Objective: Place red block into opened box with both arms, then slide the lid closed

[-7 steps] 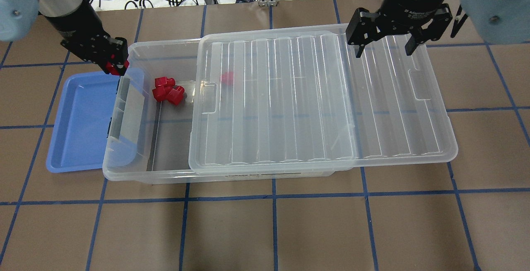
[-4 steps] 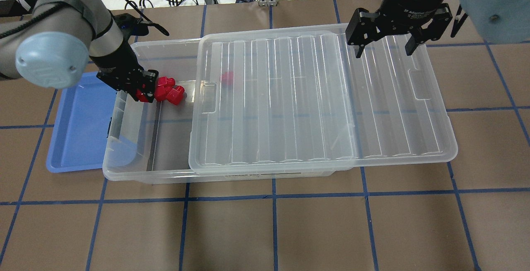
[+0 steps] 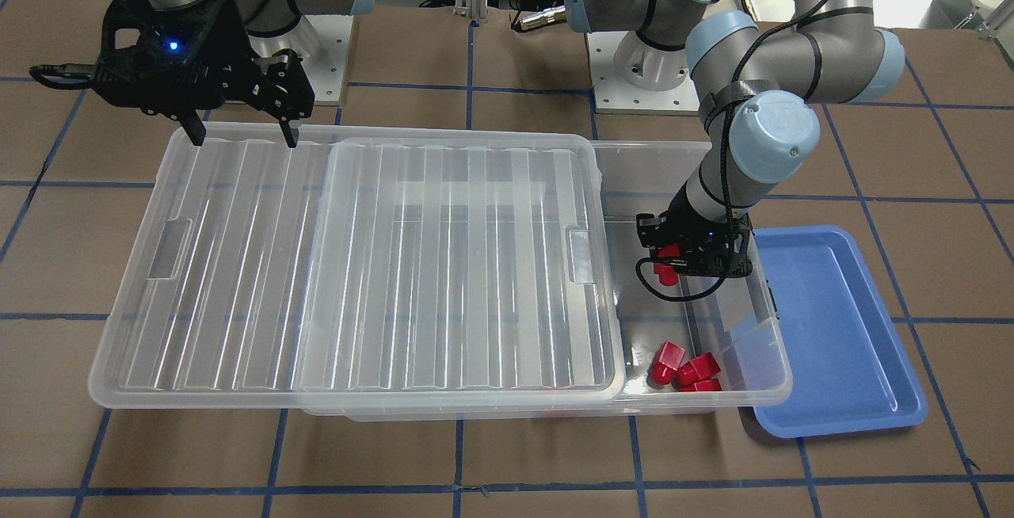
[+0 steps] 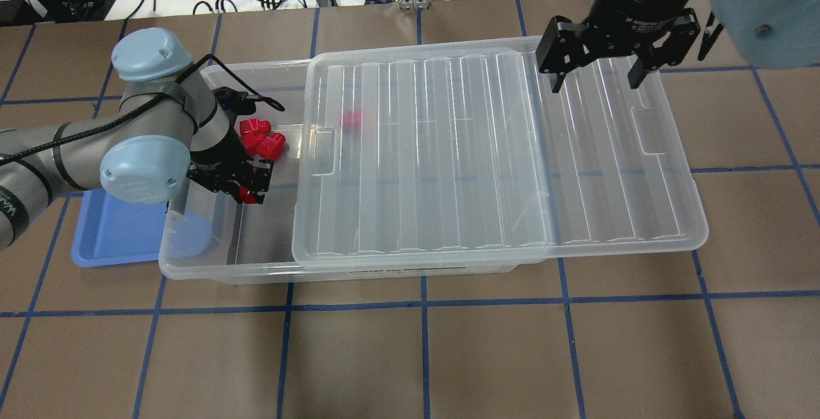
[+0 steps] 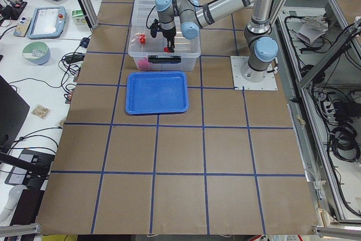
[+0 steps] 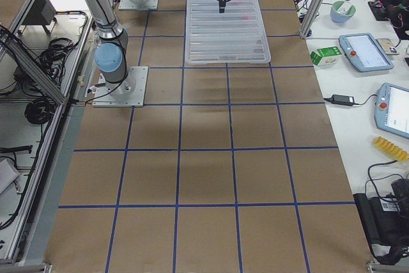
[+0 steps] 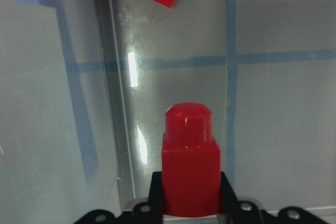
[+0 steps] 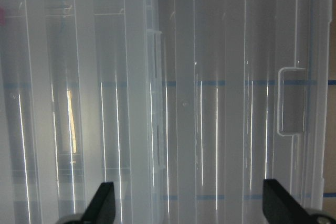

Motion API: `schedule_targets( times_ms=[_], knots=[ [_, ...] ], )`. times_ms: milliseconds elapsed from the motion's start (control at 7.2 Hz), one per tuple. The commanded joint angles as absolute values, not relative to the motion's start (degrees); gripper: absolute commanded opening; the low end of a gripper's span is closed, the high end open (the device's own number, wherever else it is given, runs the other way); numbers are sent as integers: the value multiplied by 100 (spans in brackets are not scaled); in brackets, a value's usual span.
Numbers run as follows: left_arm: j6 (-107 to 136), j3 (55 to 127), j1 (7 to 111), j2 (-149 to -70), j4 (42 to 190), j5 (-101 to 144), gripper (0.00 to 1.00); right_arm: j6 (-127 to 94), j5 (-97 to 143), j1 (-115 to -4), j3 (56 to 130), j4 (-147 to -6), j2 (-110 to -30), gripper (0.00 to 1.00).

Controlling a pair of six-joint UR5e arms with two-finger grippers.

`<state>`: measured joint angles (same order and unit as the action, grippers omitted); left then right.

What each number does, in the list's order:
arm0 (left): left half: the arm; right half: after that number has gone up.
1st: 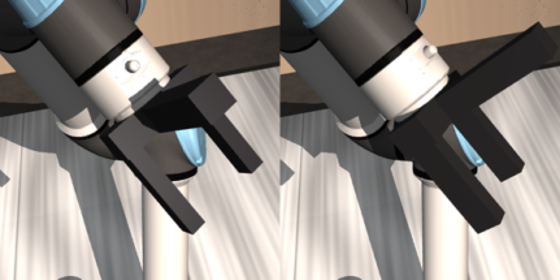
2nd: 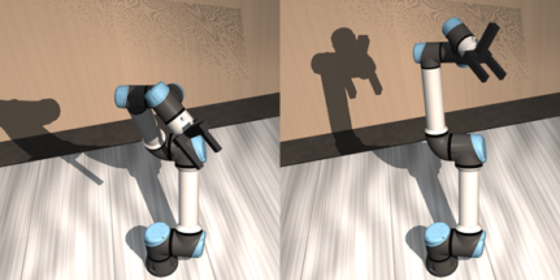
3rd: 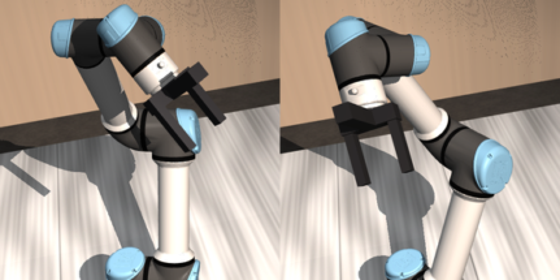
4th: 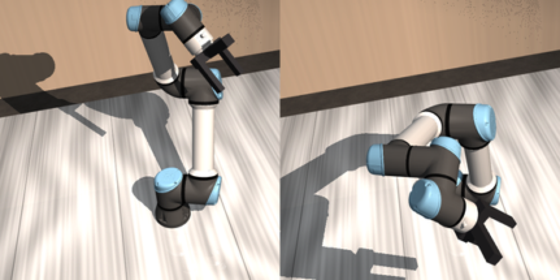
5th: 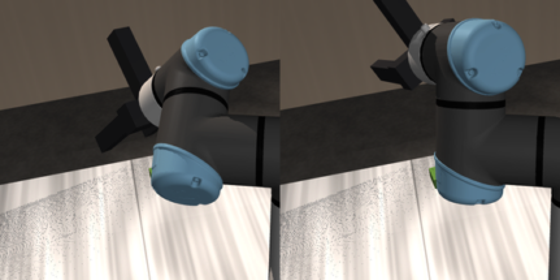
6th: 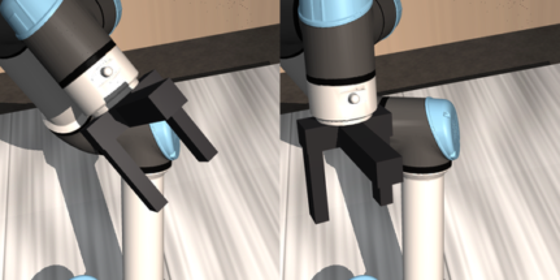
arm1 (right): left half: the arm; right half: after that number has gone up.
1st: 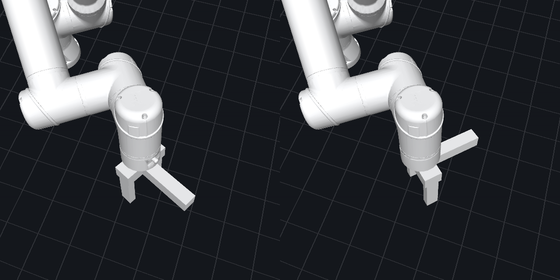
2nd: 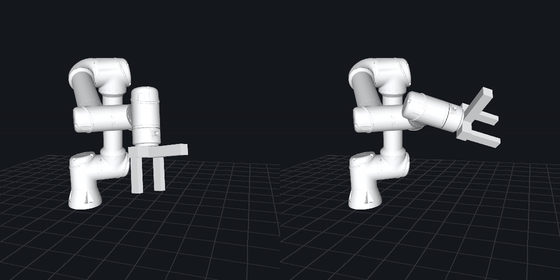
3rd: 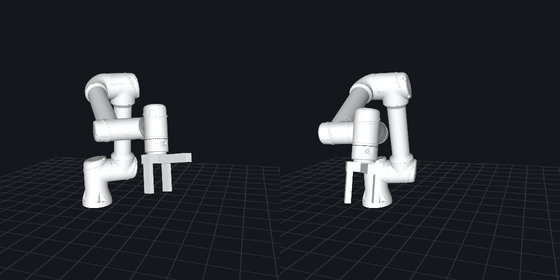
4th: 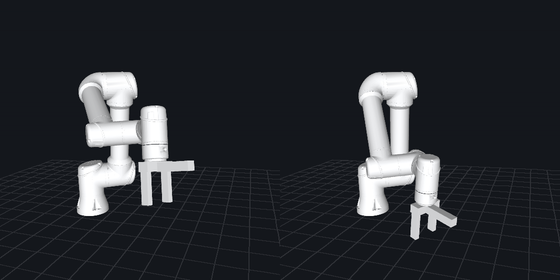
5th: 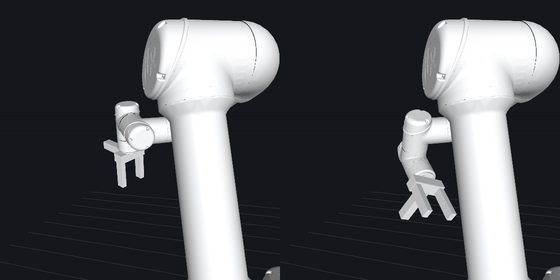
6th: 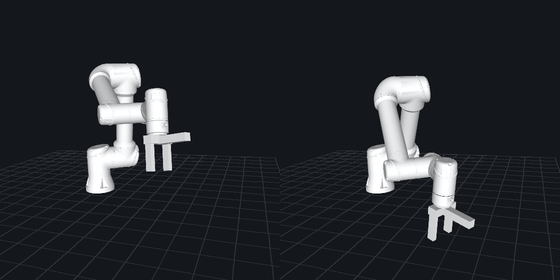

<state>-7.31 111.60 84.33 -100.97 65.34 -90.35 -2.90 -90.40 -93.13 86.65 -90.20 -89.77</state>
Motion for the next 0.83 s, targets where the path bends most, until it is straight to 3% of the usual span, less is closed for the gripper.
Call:
schedule_targets(
  times_ms=[0,139,278,417,694],
  knots=[
    [-685,11319,8455,-10335,6147,-8983,0,-290,-9035,-9316,8666,-9018,-8982,100],
    [-694,11433,8446,-10484,5804,-8939,7,-290,-9035,-9316,8666,-9018,-8982,100],
    [-651,11469,8455,-10581,5479,-8938,87,-299,-9035,-9316,8666,-9026,-8974,100],
    [-546,11383,8455,-10530,5432,-8947,100,-299,-9035,-9316,8666,-9026,-8974,100],
    [-545,10858,8455,-10171,6085,-8956,100,-308,-9079,-9316,8666,-9026,-8982,100]
  ],
)
